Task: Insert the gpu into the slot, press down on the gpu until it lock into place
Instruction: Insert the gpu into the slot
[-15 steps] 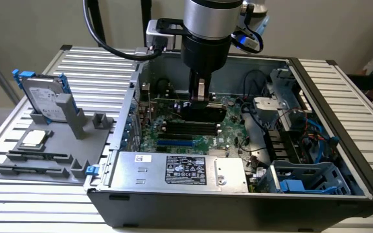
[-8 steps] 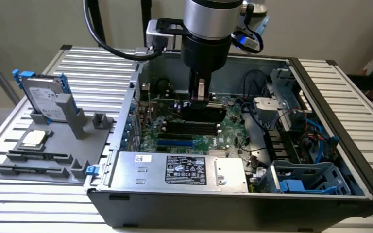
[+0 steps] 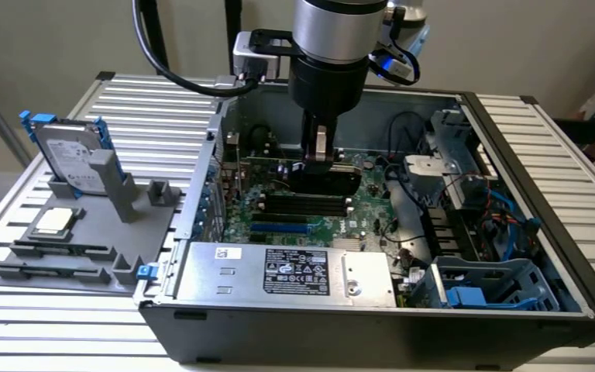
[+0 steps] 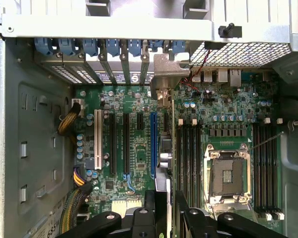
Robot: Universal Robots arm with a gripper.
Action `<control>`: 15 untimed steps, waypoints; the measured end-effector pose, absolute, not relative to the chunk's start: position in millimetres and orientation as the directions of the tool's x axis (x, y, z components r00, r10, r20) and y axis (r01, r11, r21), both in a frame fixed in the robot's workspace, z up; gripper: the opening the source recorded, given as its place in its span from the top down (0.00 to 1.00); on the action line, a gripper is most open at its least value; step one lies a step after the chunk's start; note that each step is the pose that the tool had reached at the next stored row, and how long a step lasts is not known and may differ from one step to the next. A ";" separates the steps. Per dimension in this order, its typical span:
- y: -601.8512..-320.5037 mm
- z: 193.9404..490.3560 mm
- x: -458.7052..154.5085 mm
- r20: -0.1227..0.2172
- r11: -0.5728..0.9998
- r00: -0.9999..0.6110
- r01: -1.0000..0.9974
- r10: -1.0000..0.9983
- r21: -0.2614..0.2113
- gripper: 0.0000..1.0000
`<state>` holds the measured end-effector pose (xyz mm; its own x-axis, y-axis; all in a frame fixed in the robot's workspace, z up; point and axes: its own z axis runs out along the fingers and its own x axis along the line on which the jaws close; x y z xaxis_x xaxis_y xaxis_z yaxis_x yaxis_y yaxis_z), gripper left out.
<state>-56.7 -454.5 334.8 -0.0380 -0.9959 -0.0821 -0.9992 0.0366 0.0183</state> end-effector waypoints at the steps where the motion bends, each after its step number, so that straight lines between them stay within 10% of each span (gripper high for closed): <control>1: -454.4 334.8 -56.7 -0.082 0.037 -0.038 -0.999 -0.996 0.018 0.73; 15: -454.5 334.7 -56.7 -0.082 0.037 -0.038 -0.999 -0.996 0.018 0.73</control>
<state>-56.7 -454.5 334.7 -0.0380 -0.9959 -0.0821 -0.9992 0.0366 0.0183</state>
